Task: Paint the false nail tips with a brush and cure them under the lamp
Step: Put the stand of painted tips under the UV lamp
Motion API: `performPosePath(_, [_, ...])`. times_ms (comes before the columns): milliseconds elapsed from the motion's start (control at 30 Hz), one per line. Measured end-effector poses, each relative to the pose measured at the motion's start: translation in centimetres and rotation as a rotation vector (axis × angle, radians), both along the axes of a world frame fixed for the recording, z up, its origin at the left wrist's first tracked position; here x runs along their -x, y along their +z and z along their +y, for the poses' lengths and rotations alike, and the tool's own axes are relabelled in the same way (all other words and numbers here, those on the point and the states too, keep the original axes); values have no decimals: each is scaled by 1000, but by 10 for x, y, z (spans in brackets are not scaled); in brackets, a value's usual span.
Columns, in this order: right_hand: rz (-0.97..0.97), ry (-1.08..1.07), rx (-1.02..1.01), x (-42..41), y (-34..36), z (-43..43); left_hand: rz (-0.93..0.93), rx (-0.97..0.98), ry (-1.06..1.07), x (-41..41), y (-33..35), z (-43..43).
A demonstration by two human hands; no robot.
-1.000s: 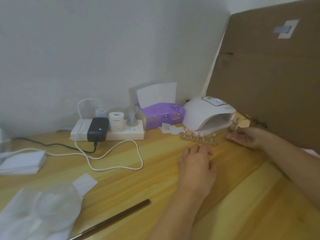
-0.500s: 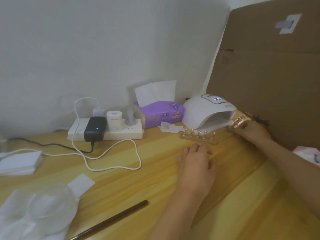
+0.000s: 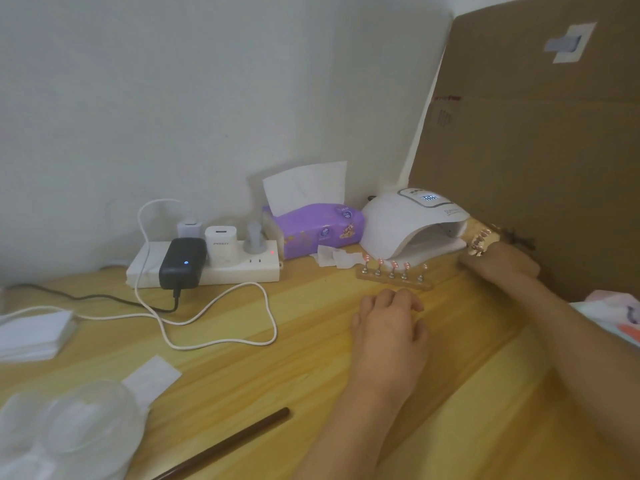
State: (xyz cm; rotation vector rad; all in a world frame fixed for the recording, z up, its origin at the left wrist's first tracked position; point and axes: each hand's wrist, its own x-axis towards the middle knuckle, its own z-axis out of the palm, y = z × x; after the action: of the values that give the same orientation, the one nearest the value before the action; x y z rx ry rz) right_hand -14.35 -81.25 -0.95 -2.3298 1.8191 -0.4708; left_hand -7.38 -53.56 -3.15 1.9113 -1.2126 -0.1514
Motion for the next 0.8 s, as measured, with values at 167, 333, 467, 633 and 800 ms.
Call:
performPosePath(167, [-46, -44, 20, -4, -4, 1, 8, 4, -3, 0, 0, 0])
performPosePath(333, [-68, -55, 20, -3, -3, 2, 3, 2, -4, 0, -1, -1])
performPosePath(467, [-96, 19, -8, 0, -2, 8, 3, -9, -5, 0, -1, -1])
performPosePath(633, [-300, 215, 7, 20, -7, 12, -6, -11, -7, -1, -1, -1])
performPosePath(800, [-352, 391, 25, 30, -13, 19, 3, -7, -9, 0, -1, -1])
